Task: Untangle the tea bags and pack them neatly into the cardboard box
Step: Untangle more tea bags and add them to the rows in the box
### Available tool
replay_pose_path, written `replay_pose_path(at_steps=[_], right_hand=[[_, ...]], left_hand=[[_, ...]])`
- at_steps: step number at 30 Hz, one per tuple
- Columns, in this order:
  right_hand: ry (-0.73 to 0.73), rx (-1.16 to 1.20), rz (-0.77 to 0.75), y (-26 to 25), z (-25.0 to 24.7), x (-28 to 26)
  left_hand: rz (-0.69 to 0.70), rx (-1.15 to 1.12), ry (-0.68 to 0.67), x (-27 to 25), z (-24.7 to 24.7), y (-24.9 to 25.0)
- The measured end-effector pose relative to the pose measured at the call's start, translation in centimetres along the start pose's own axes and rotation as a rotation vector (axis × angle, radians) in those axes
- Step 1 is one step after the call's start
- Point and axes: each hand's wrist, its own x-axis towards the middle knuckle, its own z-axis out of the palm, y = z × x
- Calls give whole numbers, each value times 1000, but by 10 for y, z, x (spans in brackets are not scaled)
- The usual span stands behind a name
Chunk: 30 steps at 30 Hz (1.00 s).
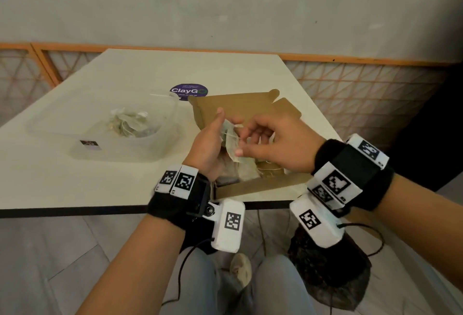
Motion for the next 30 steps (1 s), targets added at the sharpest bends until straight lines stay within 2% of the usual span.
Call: replay_pose_path(at_steps=[3,6,10,13,15,19,21,26,30], right_hand=[[-46,-201,-89,-4,17,9],[13,-286,-100,0,20,16],[64,-86,-20,5,8,14],[85,42,37,6,-11,11],[21,-13,37,11,-21,12],[-316,-155,71,16,-23,16],[-407,-164,42,14,-20,18],[-511,-208,9,9,-9,31],[-467,-311,5,12,13,42]], left_hand=[[-46,-21,4,2,-4,1],[-81,-128,-50,1,-8,4],[-112,-242,-63,0,-10,6],[-107,-207,-73,1,-10,5],[-91,-217,-50,2,-10,5],[-55,-274,-14,3,-10,5],[-44,-278,3,5,-11,4],[-30,-288,14,5,-13,4],[-8,-311,57,8,-14,4]])
